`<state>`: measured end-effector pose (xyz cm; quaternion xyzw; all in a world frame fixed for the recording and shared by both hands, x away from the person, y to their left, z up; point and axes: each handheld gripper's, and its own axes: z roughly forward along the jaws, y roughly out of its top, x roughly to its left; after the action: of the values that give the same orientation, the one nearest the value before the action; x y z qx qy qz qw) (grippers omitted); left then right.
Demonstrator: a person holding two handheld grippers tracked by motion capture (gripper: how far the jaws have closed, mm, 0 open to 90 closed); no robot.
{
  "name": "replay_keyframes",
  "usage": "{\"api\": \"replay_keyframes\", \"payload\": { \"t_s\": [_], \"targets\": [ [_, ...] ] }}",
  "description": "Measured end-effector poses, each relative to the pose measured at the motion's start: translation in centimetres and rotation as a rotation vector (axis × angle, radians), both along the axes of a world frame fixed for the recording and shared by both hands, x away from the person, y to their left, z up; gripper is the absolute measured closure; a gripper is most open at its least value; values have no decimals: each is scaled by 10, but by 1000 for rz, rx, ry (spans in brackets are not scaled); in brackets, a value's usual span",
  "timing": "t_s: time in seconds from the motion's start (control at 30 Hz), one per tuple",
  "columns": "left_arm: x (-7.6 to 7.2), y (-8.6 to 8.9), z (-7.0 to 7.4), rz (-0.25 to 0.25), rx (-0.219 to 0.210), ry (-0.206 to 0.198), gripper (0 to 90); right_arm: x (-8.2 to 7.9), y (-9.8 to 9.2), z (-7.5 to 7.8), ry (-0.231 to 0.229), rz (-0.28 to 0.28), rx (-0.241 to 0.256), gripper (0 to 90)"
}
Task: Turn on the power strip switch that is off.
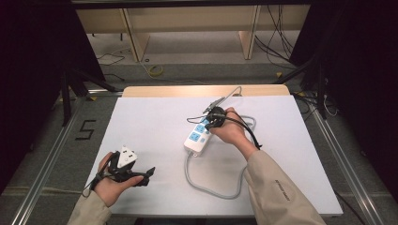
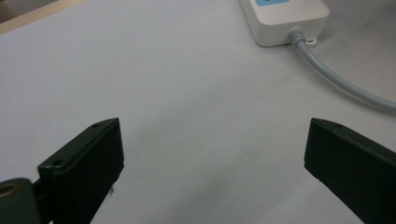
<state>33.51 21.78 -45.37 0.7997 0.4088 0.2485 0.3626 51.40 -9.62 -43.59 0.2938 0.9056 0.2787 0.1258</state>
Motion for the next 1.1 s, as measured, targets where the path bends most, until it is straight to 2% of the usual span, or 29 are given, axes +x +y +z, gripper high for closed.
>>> {"api": "replay_keyframes", "payload": {
  "t_s": [0.67, 0.73, 1.03, 1.1],
  "targets": [
    [0, 0, -1, -6, 1, 4, 47, 3, 7, -5, 20, 1, -41, 900],
    [0, 0, -1, -6, 0, 2, 47, 4, 7, -6, 7, 13, -49, 900],
    [0, -1, -1, -7, -2, 3, 49, 4, 11, -4, 11, 13, -79, 900],
    [0, -1, -1, -8, -1, 4, 51, 5, 12, -5, 0, 19, -85, 900]
  ]
}}
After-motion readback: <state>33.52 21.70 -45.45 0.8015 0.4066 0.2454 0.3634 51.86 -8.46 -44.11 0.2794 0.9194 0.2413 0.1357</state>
